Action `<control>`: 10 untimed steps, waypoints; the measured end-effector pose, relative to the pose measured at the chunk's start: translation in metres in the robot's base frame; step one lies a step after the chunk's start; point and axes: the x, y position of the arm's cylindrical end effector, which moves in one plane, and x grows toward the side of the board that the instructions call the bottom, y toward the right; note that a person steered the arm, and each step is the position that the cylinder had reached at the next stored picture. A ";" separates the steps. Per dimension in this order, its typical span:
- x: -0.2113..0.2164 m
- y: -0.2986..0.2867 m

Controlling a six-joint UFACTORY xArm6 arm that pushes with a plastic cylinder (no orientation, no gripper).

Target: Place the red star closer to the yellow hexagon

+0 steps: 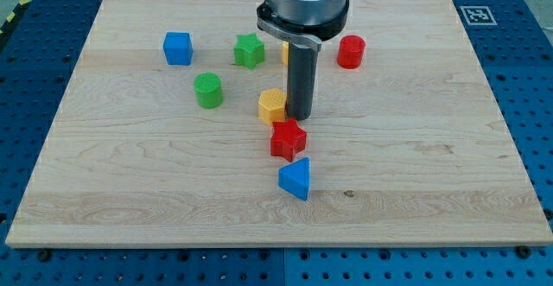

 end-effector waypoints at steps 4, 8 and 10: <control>0.027 -0.045; 0.067 -0.012; 0.024 0.056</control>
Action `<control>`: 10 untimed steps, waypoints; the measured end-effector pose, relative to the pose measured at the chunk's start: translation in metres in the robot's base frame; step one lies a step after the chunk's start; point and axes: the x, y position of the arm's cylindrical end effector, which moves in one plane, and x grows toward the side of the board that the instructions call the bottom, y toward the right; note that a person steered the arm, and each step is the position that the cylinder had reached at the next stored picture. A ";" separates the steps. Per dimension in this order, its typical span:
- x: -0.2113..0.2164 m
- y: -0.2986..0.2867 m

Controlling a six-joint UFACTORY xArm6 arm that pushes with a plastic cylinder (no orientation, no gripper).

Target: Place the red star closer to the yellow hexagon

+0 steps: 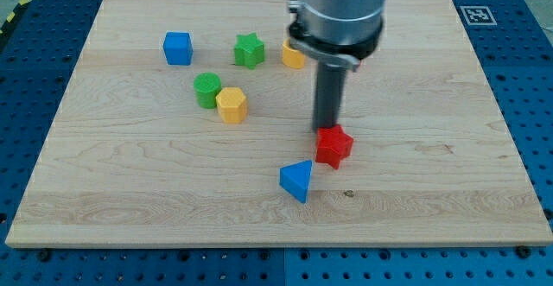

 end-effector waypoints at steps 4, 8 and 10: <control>0.044 0.007; 0.082 -0.023; 0.061 -0.030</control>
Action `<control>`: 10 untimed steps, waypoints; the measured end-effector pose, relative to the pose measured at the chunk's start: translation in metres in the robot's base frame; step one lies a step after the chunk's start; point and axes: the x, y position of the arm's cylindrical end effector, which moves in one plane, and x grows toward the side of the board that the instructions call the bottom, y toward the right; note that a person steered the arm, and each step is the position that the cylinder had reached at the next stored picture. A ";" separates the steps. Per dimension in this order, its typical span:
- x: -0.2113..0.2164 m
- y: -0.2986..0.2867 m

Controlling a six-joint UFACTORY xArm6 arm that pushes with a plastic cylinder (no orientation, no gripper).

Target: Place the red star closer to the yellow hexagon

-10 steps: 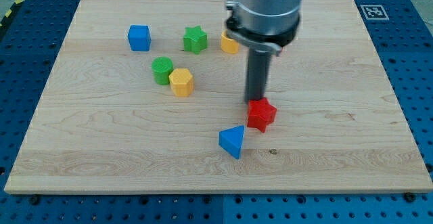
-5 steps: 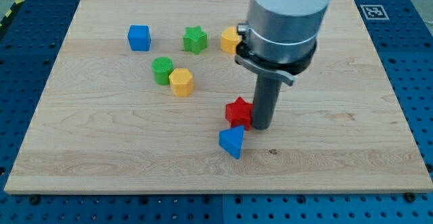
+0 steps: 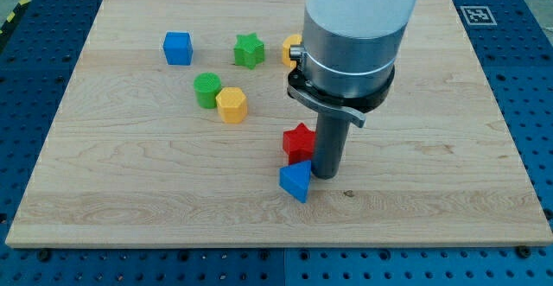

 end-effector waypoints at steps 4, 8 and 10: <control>-0.054 -0.010; -0.021 -0.022; -0.044 -0.040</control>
